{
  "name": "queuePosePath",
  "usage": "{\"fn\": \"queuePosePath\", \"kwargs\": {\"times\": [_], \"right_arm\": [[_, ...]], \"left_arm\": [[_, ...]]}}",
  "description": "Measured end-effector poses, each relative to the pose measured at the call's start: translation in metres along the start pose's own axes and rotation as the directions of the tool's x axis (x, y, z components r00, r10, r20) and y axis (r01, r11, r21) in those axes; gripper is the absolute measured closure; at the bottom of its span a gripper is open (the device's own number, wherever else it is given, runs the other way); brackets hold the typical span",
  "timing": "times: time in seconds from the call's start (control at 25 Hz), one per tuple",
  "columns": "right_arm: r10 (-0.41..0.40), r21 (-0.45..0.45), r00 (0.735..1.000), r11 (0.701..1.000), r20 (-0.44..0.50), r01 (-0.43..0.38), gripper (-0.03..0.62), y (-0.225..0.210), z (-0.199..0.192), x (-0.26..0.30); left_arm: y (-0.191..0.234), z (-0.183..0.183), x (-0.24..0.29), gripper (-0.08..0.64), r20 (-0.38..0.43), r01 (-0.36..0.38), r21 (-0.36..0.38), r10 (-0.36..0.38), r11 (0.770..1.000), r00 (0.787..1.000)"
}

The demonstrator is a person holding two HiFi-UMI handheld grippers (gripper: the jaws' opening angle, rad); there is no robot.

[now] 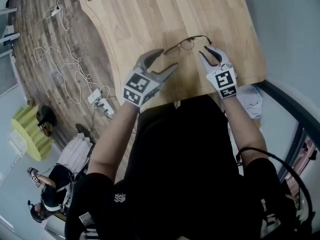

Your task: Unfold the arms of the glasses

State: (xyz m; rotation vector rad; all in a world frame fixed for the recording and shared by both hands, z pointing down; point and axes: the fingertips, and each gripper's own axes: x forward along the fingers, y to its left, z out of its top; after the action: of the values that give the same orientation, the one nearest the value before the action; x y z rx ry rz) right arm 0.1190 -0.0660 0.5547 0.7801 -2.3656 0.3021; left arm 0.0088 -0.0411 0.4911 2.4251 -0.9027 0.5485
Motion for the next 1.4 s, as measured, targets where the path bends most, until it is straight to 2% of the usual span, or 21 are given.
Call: {"fn": "queuePosePath", "kwargs": {"times": [0.16, 0.24, 0.32, 0.52, 0.64, 0.88, 1.08, 1.24, 1.4], "right_arm": [[0.043, 0.025, 0.999, 0.999, 0.005, -0.043, 0.500, 0.030, -0.009, -0.013], [0.057, 0.033, 0.998, 0.998, 0.021, -0.057, 0.500, 0.038, -0.010, -0.015], [0.056, 0.051, 0.998, 0.997, 0.033, -0.058, 0.500, 0.038, -0.012, -0.015], [0.031, 0.097, 0.999, 0.995, 0.044, -0.035, 0.500, 0.028, -0.018, -0.014], [0.017, 0.111, 0.999, 0.994, 0.041, -0.022, 0.500, 0.021, -0.023, -0.014], [0.003, 0.130, 1.000, 0.992, 0.025, -0.006, 0.500, 0.014, -0.032, -0.014], [0.003, 0.129, 1.000, 0.992, 0.021, -0.006, 0.500, 0.016, -0.032, -0.014], [0.015, 0.117, 1.000, 0.993, 0.025, -0.018, 0.500, 0.020, -0.028, -0.013], [0.021, 0.113, 0.999, 0.993, 0.039, -0.025, 0.500, 0.023, -0.020, -0.014]], "left_arm": [[0.024, -0.002, 0.030, 0.308, -0.043, -0.064, 0.059, 0.066, 0.996, 0.997], [0.033, -0.006, 0.044, 0.385, -0.074, -0.083, 0.097, 0.091, 0.992, 0.993], [0.036, -0.011, 0.058, 0.416, -0.109, -0.066, 0.132, 0.080, 0.989, 0.991], [0.032, -0.031, 0.087, 0.382, -0.223, 0.011, 0.183, 0.030, 0.983, 0.974], [0.035, -0.040, 0.096, 0.383, -0.258, 0.013, 0.179, 0.034, 0.984, 0.965], [0.037, -0.056, 0.106, 0.448, -0.300, 0.002, 0.173, 0.051, 0.985, 0.953], [0.036, -0.059, 0.105, 0.535, -0.295, -0.016, 0.158, 0.062, 0.987, 0.953], [0.033, -0.062, 0.102, 0.537, -0.301, -0.021, 0.157, 0.068, 0.987, 0.951], [0.032, -0.056, 0.095, 0.538, -0.268, -0.033, 0.157, 0.075, 0.987, 0.961]]}}
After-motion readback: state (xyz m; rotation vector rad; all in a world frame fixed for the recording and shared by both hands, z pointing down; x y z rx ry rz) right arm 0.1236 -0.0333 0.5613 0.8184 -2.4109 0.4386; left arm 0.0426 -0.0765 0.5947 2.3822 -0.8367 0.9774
